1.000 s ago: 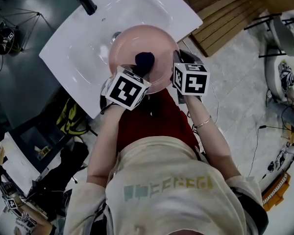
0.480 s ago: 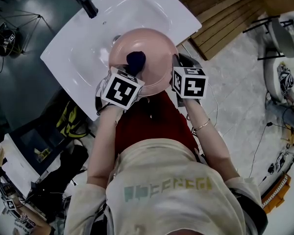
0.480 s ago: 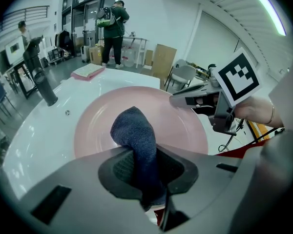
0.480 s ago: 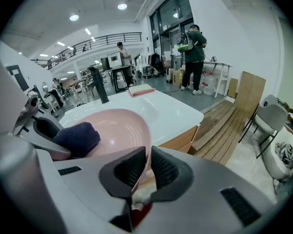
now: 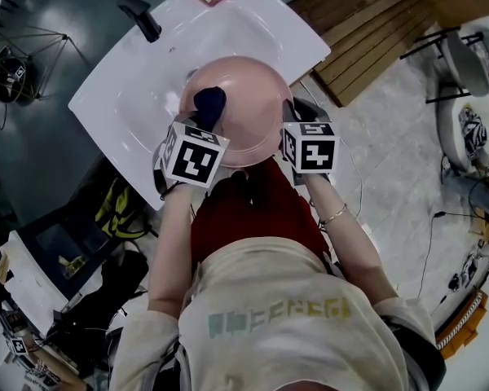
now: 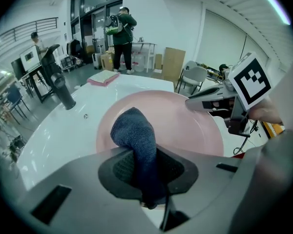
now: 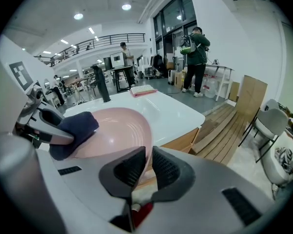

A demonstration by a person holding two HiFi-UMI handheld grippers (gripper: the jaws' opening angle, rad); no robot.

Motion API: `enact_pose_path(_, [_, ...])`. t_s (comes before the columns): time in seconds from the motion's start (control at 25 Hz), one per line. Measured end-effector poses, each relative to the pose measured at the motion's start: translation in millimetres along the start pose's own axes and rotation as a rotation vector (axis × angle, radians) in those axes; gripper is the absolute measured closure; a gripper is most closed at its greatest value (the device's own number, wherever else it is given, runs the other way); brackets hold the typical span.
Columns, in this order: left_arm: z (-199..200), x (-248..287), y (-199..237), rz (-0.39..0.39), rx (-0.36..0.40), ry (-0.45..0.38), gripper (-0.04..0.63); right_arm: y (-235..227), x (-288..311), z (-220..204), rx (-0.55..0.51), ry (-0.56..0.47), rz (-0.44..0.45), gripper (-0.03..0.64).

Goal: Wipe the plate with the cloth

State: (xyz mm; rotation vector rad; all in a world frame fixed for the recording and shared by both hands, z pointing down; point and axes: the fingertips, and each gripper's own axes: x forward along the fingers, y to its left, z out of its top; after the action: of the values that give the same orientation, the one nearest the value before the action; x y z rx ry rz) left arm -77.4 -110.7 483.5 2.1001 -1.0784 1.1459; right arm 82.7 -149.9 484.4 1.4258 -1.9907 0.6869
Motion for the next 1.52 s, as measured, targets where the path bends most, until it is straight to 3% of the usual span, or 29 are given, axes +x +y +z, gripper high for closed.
enact_pose_path(0.48, [25,-22,31,0.125,-0.069,-0.211,0.515,0,-1,2,-0.011,-0.05,0.007,0.56])
enact_pose_path(0.92, [45,-37,40,0.164,-0.131,-0.348,0.515,-3,-4,3,-0.009,-0.087,-0.013,0.56])
enact_pose_path(1.52, [47,-36,41,0.143,-0.172,-0.374,0.515,-4,-6,7,0.001,-0.132,-0.014,0.558])
